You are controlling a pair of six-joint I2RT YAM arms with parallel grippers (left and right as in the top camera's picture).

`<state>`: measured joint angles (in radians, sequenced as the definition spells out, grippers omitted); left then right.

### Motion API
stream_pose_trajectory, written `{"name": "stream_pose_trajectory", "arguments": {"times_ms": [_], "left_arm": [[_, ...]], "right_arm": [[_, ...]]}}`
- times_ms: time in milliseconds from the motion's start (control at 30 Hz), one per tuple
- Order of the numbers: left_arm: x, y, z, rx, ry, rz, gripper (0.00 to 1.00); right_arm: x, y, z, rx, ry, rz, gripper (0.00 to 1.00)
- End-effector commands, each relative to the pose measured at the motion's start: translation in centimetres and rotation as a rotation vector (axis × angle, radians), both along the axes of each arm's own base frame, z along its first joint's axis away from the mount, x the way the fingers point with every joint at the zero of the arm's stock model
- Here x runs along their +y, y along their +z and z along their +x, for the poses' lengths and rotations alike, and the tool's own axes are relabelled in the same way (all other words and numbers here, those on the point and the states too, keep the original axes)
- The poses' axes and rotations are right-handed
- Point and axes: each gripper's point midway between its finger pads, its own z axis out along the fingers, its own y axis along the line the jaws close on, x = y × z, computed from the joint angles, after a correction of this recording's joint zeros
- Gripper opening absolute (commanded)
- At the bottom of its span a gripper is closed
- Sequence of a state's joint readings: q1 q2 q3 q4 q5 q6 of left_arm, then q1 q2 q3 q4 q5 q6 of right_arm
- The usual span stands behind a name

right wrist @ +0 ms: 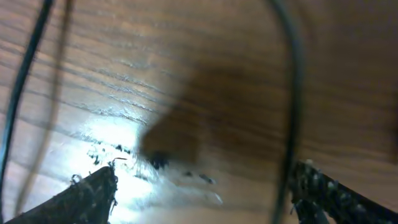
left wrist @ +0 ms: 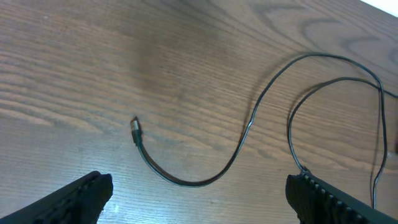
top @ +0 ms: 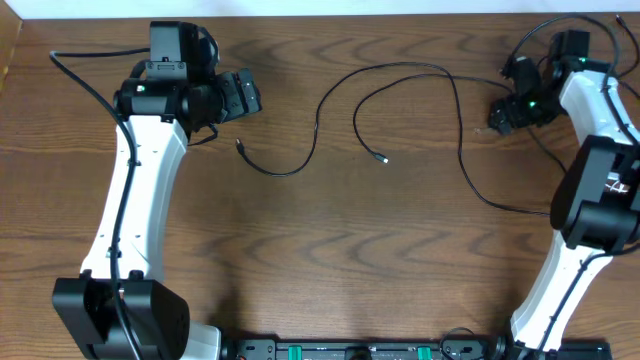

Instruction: Untangle cables

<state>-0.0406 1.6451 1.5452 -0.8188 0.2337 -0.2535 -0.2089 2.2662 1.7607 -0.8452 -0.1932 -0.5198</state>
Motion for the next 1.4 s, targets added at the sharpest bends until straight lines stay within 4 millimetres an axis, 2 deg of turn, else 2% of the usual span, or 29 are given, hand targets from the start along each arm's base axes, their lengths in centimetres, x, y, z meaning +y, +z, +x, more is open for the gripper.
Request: {"name": "stream_pose_trajectory", "arguments": {"times_ms": [0,67,167,200,233,567,667,867,1000,1033,1100,1167,1267,1367], "left_arm": [[-0.2,-0.3,0.0,0.004,-0.014,0.012,0.94],[-0.3,-0.2,0.1,-0.002,-0.009,0.008,0.94],[-0.4,0.0,0.4,-0.011,-0.002,0.001,0.94],[-0.4,0.0,0.5,-0.018,0.000,-0.001,0.94],[-0.4,0.1,0.5,-0.020,0.000,-0.001,0.94],[-0.4,0.2,0.7,-0.026,0.003,-0.003,0.94],[-0.4,0.2,0.7,-0.028,0.003,-0.003,0.94],[-0.4,-0.2,0.8,-0.020,0.003,-0.002,0.94],[-0.4,-0.8,1.0,-0.004,0.003,-0.002,0.94],[-0.4,-1.2,1.0,0.005,0.003,-0.001,0.94],[-0.4,-1.6,1.1,0.015,0.003,-0.001,0.94],[-0.4,-1.9,1.2,0.023,0.003,0.000,0.94],[-0.4,-2.7,1.3,0.043,0.002,0.002,0.94],[-0.5,-3.4,1.6,0.041,-0.051,0.033,0.94]], "right_arm": [[1.5,-2.2,-0.6,0.045,0.027,0.085,0.82],[2.9,-2.3,-0.7,0.050,0.044,0.151,0.78],[4.8,-1.5,-0.4,0.028,0.073,0.220,0.78],[7.2,-0.7,-0.2,0.013,0.112,0.297,0.80],[8.0,-0.6,-0.2,0.013,0.120,0.318,0.80],[12.7,-0.7,0.3,0.044,0.071,0.321,0.79],[13.4,-1.2,0.2,0.067,0.035,0.256,0.72],[15.6,-2.2,-0.4,0.095,0.014,0.098,0.67],[15.7,-2.6,-0.6,0.098,-0.138,-0.039,0.63],[15.9,-2.7,-0.9,0.100,-0.237,-0.075,0.60],[16.8,-2.7,-1.1,0.103,-0.274,-0.066,0.57],[17.6,-2.7,-1.2,0.101,-0.274,-0.069,0.51],[17.5,-2.9,-1.7,0.104,-0.336,-0.118,0.32],[17.4,-3.0,-2.3,0.125,-0.350,-0.124,0.27]]}}
